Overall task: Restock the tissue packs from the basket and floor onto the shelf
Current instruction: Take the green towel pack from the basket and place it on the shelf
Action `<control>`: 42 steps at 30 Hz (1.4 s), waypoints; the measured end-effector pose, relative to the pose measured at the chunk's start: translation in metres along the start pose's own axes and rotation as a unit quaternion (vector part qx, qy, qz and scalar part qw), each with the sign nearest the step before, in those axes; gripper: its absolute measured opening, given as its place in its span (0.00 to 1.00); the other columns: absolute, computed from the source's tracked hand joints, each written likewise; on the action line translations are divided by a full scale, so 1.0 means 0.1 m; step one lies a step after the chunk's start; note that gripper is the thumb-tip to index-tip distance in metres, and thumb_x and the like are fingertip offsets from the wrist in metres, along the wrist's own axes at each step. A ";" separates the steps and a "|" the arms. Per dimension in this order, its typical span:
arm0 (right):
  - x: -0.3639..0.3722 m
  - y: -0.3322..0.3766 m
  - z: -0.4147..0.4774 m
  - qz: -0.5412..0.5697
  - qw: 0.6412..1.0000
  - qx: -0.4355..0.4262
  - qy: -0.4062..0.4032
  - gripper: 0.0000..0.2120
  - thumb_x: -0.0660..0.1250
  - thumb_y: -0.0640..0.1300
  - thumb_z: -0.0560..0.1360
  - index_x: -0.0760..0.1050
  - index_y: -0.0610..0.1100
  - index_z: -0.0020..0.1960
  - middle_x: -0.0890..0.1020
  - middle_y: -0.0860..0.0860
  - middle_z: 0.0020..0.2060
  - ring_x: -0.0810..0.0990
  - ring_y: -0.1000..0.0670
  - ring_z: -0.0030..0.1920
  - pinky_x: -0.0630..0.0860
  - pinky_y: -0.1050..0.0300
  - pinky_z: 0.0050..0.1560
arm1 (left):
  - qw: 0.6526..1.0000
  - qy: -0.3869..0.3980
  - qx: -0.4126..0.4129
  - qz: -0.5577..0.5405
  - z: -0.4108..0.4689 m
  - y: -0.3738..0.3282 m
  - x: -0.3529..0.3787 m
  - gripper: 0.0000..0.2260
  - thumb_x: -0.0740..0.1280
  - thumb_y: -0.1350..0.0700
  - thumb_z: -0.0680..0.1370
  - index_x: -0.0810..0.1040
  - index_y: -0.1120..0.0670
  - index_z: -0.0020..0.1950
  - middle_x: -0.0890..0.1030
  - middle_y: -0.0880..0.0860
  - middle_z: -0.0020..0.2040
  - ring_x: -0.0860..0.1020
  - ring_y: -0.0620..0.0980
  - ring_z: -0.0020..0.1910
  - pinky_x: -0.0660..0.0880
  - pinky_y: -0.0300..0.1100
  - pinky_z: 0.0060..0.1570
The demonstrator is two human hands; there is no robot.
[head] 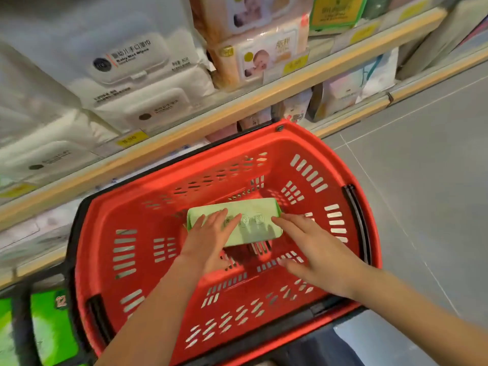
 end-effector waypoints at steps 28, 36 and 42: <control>-0.21 0.10 -0.27 0.093 0.995 0.014 -0.019 0.36 0.63 0.55 0.70 0.52 0.49 0.74 0.61 0.51 0.72 0.61 0.54 0.71 0.58 0.63 0.70 | 0.965 -0.088 -0.071 -0.239 -0.63 0.59 -1.12 0.50 0.71 0.37 0.60 0.37 0.29 0.69 0.66 0.52 0.63 0.66 0.52 0.61 0.68 0.47 0.54; -1.16 0.93 -0.82 0.177 0.977 -0.019 -0.120 0.42 0.71 0.54 0.66 0.47 0.64 0.69 0.60 0.56 0.70 0.57 0.67 0.67 0.58 0.69 0.68 | 0.842 -0.228 -0.084 -0.483 -2.00 0.64 -2.57 0.47 0.81 0.49 0.59 0.54 0.25 0.65 0.63 0.27 0.65 0.65 0.35 0.66 0.64 0.36 0.65; -2.50 2.02 -1.39 0.263 0.929 -0.116 -0.235 0.47 0.72 0.62 0.63 0.44 0.66 0.72 0.58 0.62 0.72 0.57 0.62 0.72 0.60 0.56 0.72 | 0.765 -0.294 -0.037 -0.572 -3.03 0.46 -3.92 0.39 0.80 0.50 0.58 0.60 0.28 0.58 0.74 0.21 0.49 0.72 0.21 0.49 0.69 0.19 0.44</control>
Point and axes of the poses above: each hand's wrist, its own z-axis towards the middle knuckle, its own x-axis out of the palm, y = z × x, the point moved 9 cm from there along z, towards the middle knuckle
